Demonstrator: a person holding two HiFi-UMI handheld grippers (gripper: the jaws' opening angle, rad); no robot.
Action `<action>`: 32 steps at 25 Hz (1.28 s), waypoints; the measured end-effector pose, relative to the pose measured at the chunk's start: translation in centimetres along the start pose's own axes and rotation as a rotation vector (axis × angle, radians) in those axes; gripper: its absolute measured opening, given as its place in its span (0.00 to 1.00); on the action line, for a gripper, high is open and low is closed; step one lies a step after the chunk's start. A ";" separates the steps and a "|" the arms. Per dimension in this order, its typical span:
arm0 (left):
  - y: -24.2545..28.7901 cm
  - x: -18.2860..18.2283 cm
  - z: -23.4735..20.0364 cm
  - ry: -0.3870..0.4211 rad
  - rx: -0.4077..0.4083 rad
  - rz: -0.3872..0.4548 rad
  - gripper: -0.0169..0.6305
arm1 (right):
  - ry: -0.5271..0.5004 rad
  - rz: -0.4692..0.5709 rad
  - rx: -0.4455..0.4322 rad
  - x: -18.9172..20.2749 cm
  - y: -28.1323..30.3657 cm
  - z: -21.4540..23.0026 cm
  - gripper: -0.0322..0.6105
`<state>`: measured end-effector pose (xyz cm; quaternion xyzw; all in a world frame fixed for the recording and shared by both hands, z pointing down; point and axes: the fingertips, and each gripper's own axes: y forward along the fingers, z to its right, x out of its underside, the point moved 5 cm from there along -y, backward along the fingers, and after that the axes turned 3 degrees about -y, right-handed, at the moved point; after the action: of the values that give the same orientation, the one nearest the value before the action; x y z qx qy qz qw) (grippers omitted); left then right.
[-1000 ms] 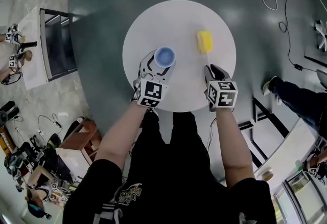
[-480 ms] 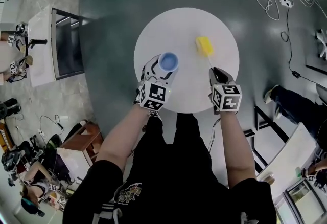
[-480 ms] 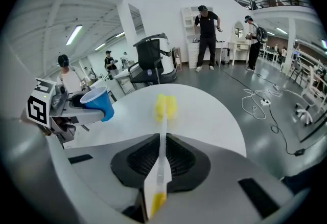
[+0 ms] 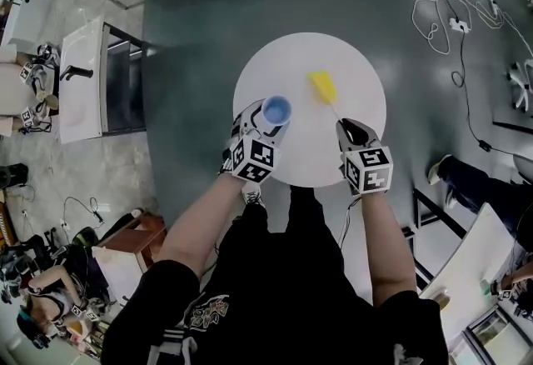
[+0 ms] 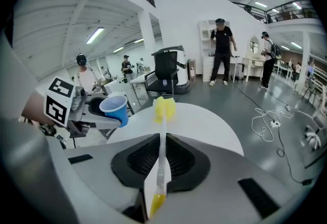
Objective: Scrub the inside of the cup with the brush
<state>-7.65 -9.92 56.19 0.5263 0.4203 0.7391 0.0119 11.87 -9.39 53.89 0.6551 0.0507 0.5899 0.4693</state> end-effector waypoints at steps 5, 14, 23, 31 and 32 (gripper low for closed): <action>-1.6 0.0 -0.4 0.027 -0.008 -0.040 0.44 | -0.122 0.060 -0.058 -3.4 -2.4 -3.0 0.13; -3.1 -0.8 -2.0 0.127 -0.034 -0.086 0.44 | -0.468 0.019 -0.171 -7.2 -5.3 -9.3 0.13; -4.7 -0.7 -1.3 0.290 -0.041 -0.149 0.44 | -1.049 -0.195 -0.118 -7.4 -6.4 -12.1 0.13; -5.0 -0.8 -0.3 0.341 0.009 -0.213 0.44 | -1.361 -0.256 -0.042 -7.4 -6.3 -12.7 0.13; -5.1 -0.8 -0.3 0.361 0.017 -0.224 0.44 | -1.418 -0.259 -0.028 -7.4 -6.3 -12.8 0.13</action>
<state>-9.69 -7.19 52.29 0.3356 0.4778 0.8118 0.0138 2.24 -3.40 42.58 0.8631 -0.1962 -0.0370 0.4639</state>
